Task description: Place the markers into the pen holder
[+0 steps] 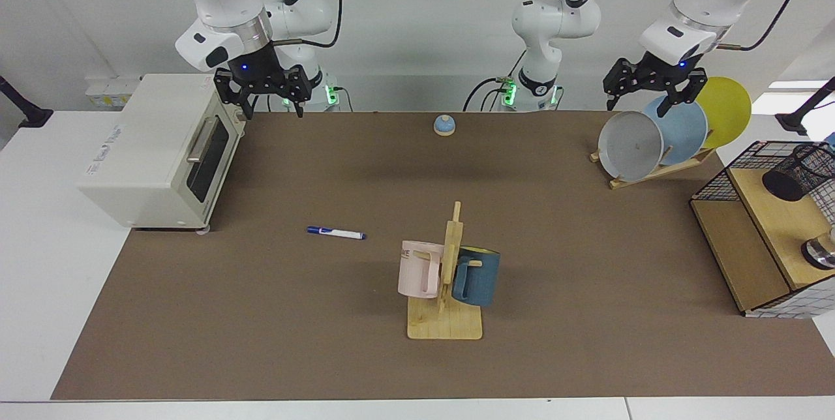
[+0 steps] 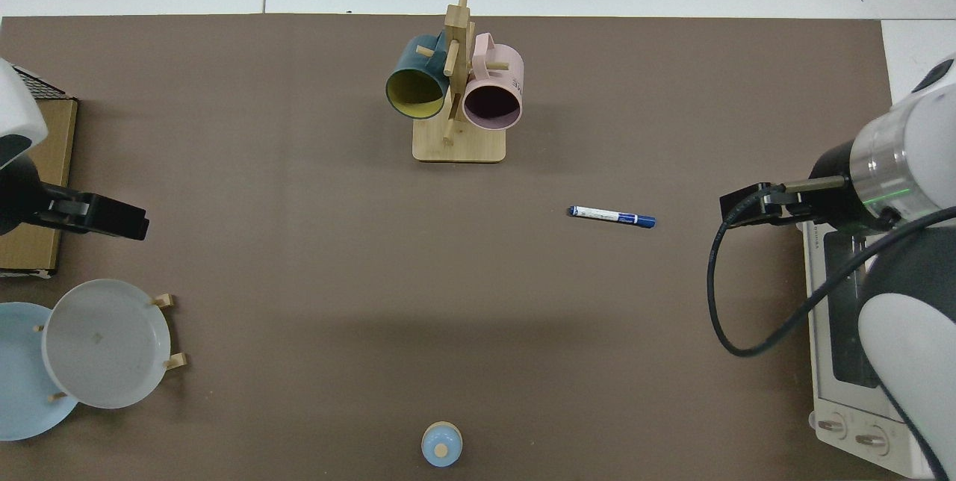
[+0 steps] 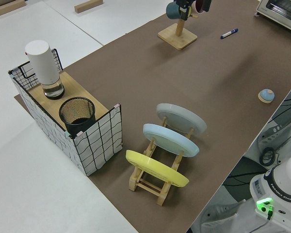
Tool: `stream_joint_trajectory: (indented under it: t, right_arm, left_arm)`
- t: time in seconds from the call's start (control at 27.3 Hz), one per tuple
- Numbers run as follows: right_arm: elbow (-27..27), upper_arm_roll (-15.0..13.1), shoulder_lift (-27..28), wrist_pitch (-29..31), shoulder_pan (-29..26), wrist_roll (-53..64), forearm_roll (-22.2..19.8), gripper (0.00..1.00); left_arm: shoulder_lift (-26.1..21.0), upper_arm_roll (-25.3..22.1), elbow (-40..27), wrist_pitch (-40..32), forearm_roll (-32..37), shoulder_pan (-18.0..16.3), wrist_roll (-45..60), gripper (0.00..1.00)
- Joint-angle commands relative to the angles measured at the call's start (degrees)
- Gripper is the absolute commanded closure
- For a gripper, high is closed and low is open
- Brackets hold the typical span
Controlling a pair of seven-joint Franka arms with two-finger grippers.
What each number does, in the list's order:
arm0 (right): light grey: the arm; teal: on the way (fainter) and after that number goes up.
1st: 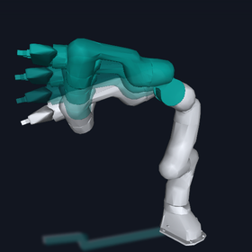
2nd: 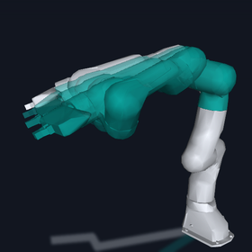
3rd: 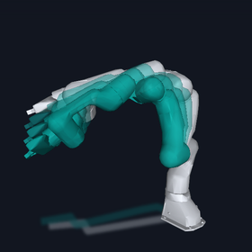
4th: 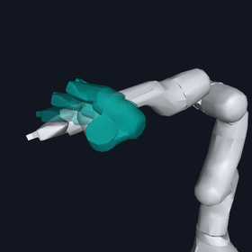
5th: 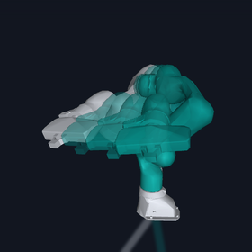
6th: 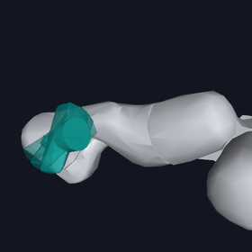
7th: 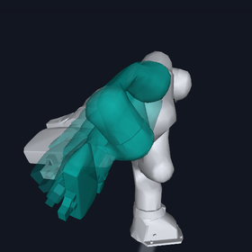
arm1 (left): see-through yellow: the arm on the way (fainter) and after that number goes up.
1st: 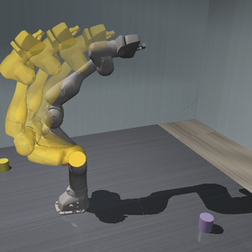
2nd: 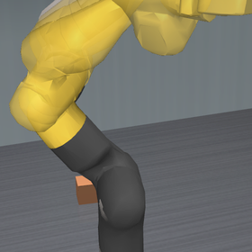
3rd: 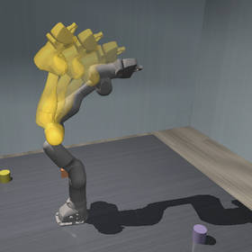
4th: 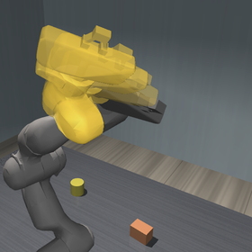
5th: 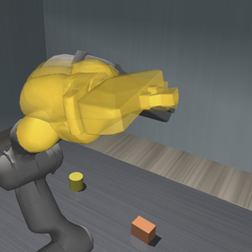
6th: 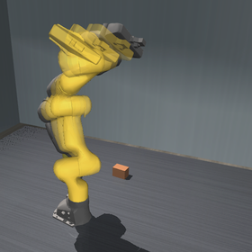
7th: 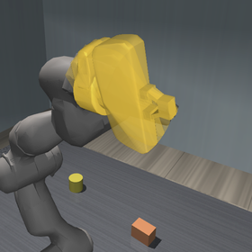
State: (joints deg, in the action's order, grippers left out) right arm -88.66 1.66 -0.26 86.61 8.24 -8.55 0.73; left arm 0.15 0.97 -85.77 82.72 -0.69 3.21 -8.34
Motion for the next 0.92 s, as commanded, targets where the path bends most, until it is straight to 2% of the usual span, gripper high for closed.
stream_joint_trajectory:
  t: [0.0, 0.11, 0.26, 0.44, 0.51, 0.62, 0.88]
  right_arm:
    - [-1.17, -0.07, -0.80, -0.22, -0.33, 1.25, 0.41, 0.00]
    - [-2.66, -0.16, -1.50, 0.57, -0.42, 0.03, 0.41, 0.00]
    - [-6.96, 0.01, -2.38, 6.18, -0.07, -16.63, 0.67, 0.00]
    - [-8.90, 0.19, -1.42, 9.89, 0.11, -39.75, 1.02, 0.00]
    - [-9.77, 0.10, -1.15, 11.38, 0.11, -47.31, 3.03, 0.00]
    - [-11.97, 0.01, -0.97, 14.71, 0.02, -56.73, 5.33, 0.00]
    - [-17.16, 0.10, -0.89, 19.11, 0.02, -70.98, 5.33, 0.01]
  left_arm:
    - [0.64, 0.35, -0.10, -0.72, -0.72, -0.66, -0.28, 0.00]
    - [0.73, 0.35, -0.10, -0.63, -0.81, -0.66, -0.36, 0.00]
    - [0.64, 0.44, -0.10, -0.72, -0.81, -0.58, -0.36, 0.00]
    - [0.73, 0.44, -0.10, -0.72, -0.81, -0.58, -0.36, 0.00]
    - [0.64, 0.44, -0.10, -0.72, -0.72, -0.58, -0.36, 0.00]
    - [0.73, 0.44, -0.10, -0.72, -0.81, -0.58, -0.45, 0.00]
    - [0.73, 0.44, -0.10, -0.72, -0.81, -0.49, -0.36, 0.00]
